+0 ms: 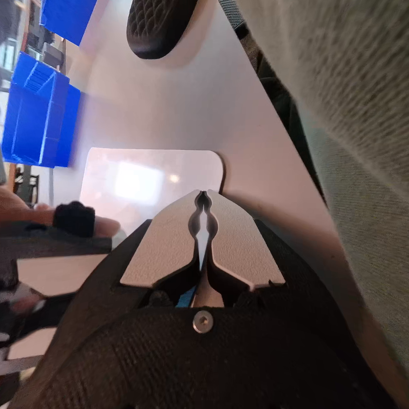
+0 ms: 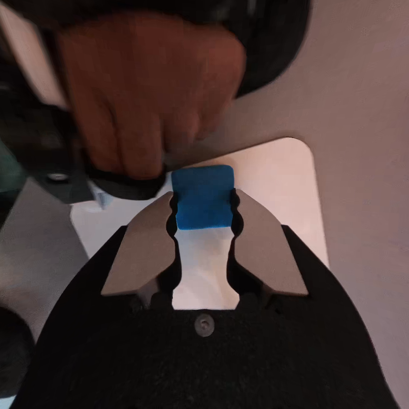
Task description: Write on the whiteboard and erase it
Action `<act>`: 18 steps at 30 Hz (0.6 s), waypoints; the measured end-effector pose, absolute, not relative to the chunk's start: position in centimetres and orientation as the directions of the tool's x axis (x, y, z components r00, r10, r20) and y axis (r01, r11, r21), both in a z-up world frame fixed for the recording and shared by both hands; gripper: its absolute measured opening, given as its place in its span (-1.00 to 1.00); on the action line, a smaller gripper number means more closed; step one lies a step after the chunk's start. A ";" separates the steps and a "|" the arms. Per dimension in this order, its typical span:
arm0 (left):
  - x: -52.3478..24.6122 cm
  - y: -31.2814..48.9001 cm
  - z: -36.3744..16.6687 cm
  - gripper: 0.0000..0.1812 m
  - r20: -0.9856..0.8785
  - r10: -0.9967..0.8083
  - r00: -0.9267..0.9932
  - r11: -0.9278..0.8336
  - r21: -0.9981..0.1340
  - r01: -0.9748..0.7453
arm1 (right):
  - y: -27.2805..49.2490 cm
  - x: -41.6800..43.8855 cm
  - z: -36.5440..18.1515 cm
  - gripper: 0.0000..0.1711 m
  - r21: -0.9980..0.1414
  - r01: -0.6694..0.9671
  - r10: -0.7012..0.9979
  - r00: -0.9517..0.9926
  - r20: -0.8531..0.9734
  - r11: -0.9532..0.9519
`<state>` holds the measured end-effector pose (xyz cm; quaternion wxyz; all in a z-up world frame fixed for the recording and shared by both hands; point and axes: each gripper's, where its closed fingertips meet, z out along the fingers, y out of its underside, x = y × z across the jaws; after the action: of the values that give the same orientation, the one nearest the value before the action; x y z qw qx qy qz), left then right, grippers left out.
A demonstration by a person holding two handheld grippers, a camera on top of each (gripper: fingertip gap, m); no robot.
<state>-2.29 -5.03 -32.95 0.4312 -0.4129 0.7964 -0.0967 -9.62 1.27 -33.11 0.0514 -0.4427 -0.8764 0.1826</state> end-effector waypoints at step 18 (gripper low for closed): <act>-2.3 -5.0 -32.9 -0.99 -0.547 -0.791 -0.275 0.591 -0.565 -0.576 | 1.9 -7.0 -32.7 -0.44 -0.322 0.826 0.869 -0.495 -0.025 0.462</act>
<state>-2.30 -5.05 -32.90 0.4179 -0.4335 0.7880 -0.1285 -6.99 1.94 -32.70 0.0715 -0.4974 -0.8519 0.1472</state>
